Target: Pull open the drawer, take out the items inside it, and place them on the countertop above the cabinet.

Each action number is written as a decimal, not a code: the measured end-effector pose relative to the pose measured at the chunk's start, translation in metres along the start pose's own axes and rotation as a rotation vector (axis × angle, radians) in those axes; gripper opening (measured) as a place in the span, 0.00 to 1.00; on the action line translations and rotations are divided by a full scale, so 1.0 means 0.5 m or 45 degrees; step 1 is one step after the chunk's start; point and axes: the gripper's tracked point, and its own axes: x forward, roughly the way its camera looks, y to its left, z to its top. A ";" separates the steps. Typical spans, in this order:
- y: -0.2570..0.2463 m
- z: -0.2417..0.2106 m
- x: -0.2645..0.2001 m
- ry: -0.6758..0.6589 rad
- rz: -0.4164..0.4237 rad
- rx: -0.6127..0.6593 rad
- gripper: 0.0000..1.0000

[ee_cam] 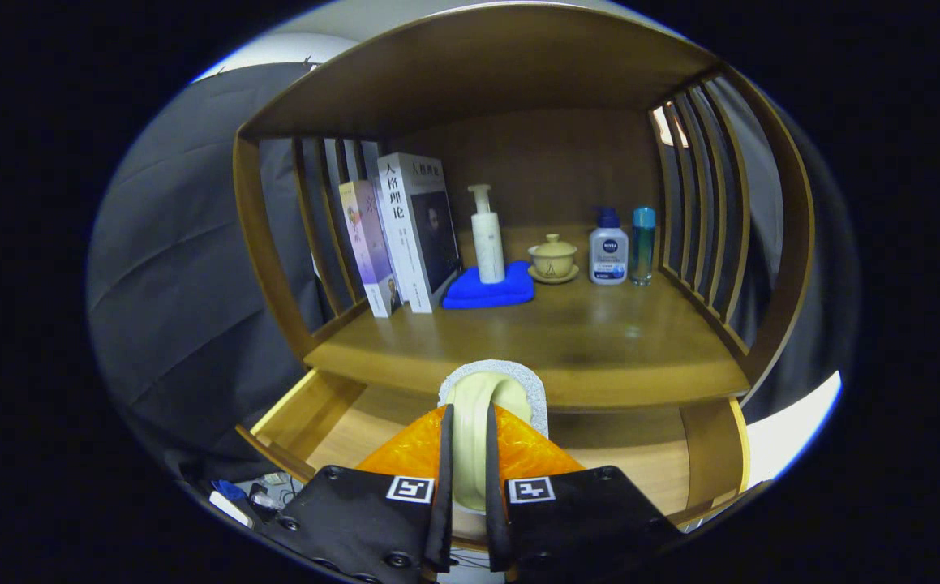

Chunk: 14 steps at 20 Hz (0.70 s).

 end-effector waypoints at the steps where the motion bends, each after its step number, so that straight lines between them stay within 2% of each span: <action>1: 0.003 0.012 0.005 -0.011 0.004 0.014 0.20; 8: 0.017 0.086 0.060 -0.051 0.016 0.128 0.19; 14: -0.002 0.127 0.132 -0.050 -0.024 0.184 0.19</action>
